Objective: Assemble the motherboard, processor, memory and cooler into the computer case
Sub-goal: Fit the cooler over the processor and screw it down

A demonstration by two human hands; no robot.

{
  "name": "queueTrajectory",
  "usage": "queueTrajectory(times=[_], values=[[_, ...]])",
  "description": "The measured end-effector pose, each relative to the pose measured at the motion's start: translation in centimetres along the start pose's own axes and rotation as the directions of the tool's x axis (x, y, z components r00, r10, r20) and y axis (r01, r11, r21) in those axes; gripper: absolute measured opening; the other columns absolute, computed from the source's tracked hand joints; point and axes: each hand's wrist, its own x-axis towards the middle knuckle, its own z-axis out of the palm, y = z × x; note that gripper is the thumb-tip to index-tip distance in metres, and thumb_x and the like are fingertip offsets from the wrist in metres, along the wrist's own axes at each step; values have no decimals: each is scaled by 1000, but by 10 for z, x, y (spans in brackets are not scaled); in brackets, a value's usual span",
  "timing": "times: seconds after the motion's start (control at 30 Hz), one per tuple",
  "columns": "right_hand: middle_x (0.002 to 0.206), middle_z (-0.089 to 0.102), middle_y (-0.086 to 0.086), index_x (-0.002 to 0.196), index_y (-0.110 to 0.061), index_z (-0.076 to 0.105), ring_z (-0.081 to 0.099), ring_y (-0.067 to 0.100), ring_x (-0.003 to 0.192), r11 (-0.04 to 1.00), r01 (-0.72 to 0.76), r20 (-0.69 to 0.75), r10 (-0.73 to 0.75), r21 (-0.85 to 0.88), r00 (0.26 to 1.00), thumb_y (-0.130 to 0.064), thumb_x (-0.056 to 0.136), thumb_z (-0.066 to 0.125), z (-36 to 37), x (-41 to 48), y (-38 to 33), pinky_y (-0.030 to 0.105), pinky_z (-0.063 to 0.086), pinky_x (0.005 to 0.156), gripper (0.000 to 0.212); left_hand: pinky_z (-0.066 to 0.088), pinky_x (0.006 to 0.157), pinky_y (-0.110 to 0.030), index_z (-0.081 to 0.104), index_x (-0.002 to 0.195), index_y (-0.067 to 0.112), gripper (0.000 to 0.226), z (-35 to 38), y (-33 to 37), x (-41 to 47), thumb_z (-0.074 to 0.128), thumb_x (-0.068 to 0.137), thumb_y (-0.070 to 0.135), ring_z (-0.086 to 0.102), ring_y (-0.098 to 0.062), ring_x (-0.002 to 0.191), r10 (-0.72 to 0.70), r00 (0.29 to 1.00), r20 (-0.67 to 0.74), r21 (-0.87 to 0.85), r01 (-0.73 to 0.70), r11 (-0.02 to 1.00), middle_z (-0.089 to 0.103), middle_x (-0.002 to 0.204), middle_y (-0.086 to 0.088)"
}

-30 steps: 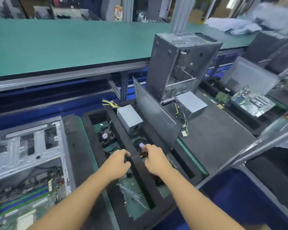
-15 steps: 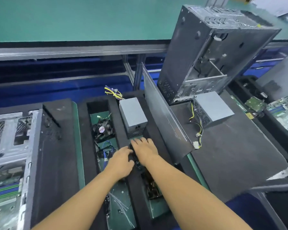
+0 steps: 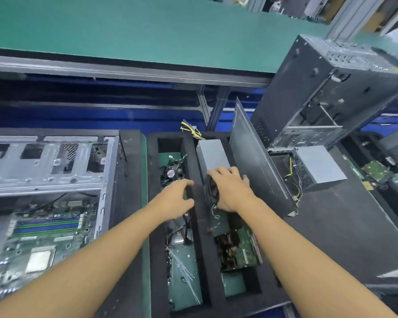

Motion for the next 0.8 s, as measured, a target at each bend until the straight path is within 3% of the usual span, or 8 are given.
queueTrajectory(times=[0.1,0.23,0.3,0.43,0.53,0.6,0.7,0.8], values=[[143,35,-4,154,-30,26,23,26,132,985,136,-34,-133,104,991,-19,78,75,-53,-23,-27,48,46,98,91,43,106,-31,26,150,33,78,-45,5,-24,68,85,23,41,-3,132,154,987,41,-89,-149,985,36,150,11],[137,39,-4,155,-31,28,26,20,124,922,355,-51,-351,155,935,-8,77,70,-113,-56,-80,40,39,104,92,39,94,-3,18,146,50,96,-123,-2,-72,81,76,33,39,23,120,292,948,125,-144,-274,951,32,133,42],[140,37,-8,155,-32,29,25,15,125,887,441,-30,-441,140,897,-5,76,70,-132,-69,-112,39,37,106,93,36,96,-5,21,148,47,97,-161,-13,-97,83,73,38,40,18,123,299,945,128,-118,-285,951,36,136,37],[143,36,-13,154,-33,31,27,12,127,778,596,-12,-606,200,795,-3,76,72,-152,-83,-182,27,33,102,93,40,107,-28,44,134,44,76,-213,-41,-141,83,69,39,52,-2,125,334,922,193,-152,-308,939,55,134,20],[150,32,-11,155,-30,31,26,12,134,703,682,2,-697,201,717,-1,76,72,-152,-81,-232,32,29,113,93,43,105,-37,48,136,35,76,-233,-71,-168,81,68,41,56,-11,122,345,918,195,-118,-327,938,58,133,13],[154,26,-6,156,-33,29,25,17,141,688,691,8,-710,222,704,-2,79,71,-147,-77,-259,39,27,118,94,44,104,-37,52,131,38,73,-246,-100,-185,81,65,44,61,-9,115,290,948,130,-137,-272,952,64,125,14],[160,14,-7,158,-39,21,17,14,150,689,625,44,-684,367,728,-4,86,71,-137,-69,-286,43,28,121,94,45,96,-23,54,119,59,62,-255,-142,-208,80,64,46,60,0,112,234,969,79,-191,-216,957,64,120,24],[166,-3,-17,158,-46,9,6,5,152,699,640,106,-697,320,709,-12,89,74,-123,-63,-311,38,24,122,101,41,108,-36,52,131,43,79,-255,-181,-220,84,59,48,56,-6,121,122,990,67,-276,-99,956,59,132,14]])
